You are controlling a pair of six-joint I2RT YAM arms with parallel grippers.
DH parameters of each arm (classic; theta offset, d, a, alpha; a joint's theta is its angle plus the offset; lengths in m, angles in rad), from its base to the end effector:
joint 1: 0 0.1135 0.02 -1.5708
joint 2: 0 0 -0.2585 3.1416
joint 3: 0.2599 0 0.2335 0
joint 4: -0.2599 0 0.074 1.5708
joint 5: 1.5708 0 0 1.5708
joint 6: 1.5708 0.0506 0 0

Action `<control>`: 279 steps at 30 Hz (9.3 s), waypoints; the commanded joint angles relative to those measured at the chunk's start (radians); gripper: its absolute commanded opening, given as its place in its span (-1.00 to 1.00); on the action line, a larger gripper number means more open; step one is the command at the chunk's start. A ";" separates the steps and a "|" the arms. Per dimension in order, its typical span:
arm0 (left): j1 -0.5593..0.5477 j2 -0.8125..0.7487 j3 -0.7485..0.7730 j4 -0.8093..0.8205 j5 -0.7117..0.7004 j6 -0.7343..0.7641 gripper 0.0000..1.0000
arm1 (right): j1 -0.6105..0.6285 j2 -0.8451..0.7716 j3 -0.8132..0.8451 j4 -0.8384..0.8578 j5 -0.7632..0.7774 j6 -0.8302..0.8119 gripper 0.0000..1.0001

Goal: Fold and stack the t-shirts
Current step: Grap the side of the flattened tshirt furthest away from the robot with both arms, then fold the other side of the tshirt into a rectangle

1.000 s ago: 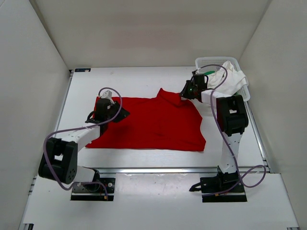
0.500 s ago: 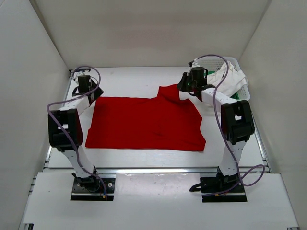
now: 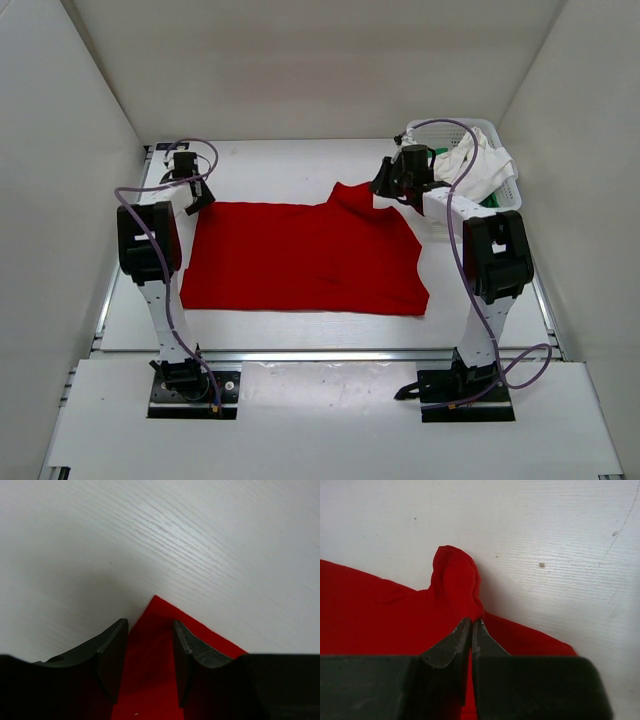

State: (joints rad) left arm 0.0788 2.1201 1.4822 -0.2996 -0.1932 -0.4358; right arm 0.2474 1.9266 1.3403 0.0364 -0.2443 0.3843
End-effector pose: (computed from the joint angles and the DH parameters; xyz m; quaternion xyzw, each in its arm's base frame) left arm 0.4430 0.0447 0.1481 -0.2697 0.9071 0.0352 0.3213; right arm 0.4199 0.1187 0.2166 -0.0002 0.8681 0.2517 0.4279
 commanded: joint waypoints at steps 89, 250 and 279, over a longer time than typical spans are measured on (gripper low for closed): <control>0.260 -0.837 -0.841 0.180 0.394 -0.227 -0.59 | -0.036 -1.144 -1.076 -0.108 0.045 0.223 -0.95; 0.116 -0.528 -0.652 0.194 0.383 -0.159 -0.58 | 0.648 0.710 1.054 -0.437 -0.144 -0.114 -0.45; 0.176 -0.442 -0.632 0.192 0.400 -0.165 -0.60 | 0.676 0.795 1.352 -0.670 -0.210 -0.124 -0.35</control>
State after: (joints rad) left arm 0.2382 1.7096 0.8444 -0.0975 0.2367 -0.6102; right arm 0.9142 2.7926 2.6831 -0.6556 -0.4084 0.2516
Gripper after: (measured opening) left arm 0.198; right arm 0.323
